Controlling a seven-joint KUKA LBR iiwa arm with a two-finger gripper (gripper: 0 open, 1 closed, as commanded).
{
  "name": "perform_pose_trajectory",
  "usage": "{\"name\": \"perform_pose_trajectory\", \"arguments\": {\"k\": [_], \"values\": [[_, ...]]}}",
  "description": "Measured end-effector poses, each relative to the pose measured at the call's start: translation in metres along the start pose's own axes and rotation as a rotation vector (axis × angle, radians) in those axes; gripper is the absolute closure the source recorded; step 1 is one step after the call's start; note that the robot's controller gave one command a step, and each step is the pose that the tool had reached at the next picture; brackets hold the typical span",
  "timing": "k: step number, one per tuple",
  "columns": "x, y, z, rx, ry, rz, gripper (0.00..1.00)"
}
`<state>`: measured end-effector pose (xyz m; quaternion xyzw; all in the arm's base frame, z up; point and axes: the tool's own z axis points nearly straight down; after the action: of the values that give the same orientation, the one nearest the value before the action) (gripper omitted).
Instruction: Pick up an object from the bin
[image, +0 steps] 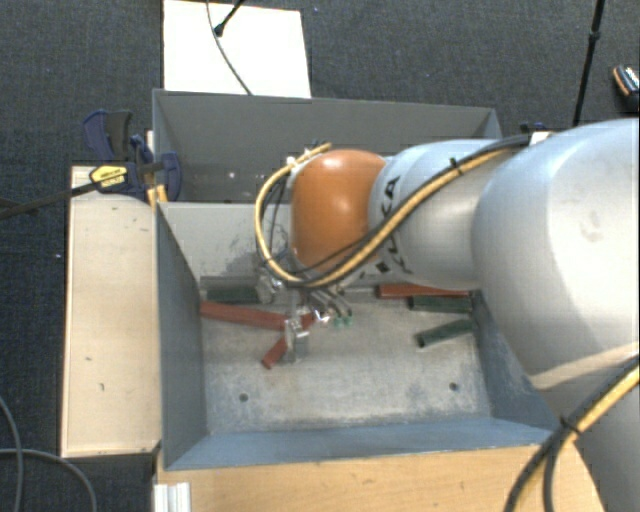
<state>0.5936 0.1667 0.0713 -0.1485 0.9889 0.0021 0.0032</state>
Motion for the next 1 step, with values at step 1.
{"name": "perform_pose_trajectory", "arguments": {"k": [1], "values": [[0.0017, -0.0044, 0.0007, 0.002, 0.004, 0.008, 1.00]]}}
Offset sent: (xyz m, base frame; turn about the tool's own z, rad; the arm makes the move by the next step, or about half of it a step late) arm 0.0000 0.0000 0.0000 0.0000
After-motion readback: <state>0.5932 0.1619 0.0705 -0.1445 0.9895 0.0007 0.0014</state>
